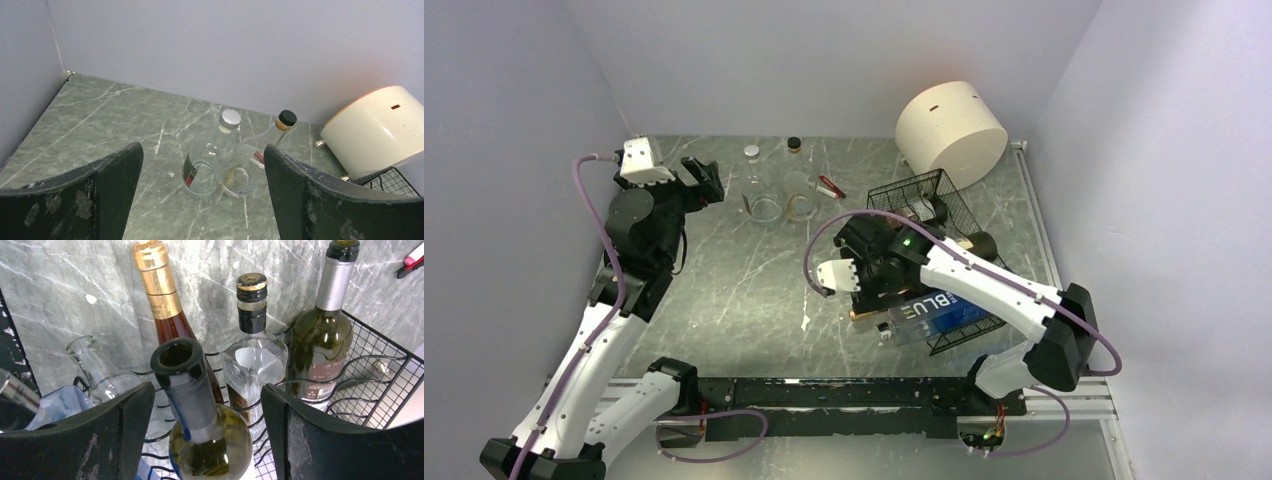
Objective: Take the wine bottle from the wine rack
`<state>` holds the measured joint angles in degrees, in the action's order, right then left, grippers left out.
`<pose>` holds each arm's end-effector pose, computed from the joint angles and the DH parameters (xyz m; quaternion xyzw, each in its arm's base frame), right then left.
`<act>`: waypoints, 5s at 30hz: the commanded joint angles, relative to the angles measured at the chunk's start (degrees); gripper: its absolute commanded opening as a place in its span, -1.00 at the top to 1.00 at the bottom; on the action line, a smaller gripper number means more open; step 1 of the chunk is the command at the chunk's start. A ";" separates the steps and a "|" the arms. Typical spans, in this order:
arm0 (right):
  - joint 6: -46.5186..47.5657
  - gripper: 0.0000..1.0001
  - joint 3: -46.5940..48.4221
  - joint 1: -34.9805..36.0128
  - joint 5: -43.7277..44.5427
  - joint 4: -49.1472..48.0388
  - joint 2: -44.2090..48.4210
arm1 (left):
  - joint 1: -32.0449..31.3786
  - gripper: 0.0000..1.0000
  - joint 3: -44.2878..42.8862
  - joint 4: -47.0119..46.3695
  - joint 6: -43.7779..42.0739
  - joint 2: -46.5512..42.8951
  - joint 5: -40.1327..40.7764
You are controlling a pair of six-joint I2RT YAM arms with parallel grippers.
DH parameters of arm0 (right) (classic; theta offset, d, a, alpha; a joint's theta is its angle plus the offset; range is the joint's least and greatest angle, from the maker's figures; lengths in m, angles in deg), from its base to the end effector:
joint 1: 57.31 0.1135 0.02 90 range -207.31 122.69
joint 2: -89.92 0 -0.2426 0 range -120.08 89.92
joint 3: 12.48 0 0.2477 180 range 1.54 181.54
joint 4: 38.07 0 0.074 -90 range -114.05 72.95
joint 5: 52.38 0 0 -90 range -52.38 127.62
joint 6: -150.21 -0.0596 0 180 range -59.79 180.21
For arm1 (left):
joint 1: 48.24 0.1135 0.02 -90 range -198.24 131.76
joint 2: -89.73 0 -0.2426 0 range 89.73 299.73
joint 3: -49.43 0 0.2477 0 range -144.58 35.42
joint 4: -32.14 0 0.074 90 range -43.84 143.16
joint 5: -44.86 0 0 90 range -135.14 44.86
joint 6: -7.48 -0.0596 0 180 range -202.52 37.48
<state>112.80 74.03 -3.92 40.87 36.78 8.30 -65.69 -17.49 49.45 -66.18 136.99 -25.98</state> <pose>0.1680 0.2205 0.2492 -0.7831 0.5965 -0.0267 0.1741 0.2146 -0.0470 0.3804 -0.1134 0.6839 -0.0965 0.7142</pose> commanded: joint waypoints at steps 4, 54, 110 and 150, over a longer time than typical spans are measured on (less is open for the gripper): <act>1.83 -0.61 -1.73 0.22 2.31 -3.00 -3.13 | 0.14 -0.88 -1.98 0.06 0.79 -0.01 -0.45; -9.46 1.00 -1.44 -1.30 7.19 -26.84 22.71 | 0.14 -0.88 -1.94 0.48 0.43 2.43 1.14; -57.62 1.00 48.38 6.63 12.52 -71.69 -42.67 | 3.56 -0.88 1.62 -2.27 -0.96 -8.37 12.06; -49.68 -0.18 71.11 2.95 15.74 -74.10 -64.23 | 3.83 -0.88 1.26 -1.82 -0.28 -7.46 10.03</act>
<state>62.38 144.03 -0.75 57.39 -31.63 -57.47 -62.30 -16.46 48.88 -66.66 129.56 -15.36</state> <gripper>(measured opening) 0.510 0.939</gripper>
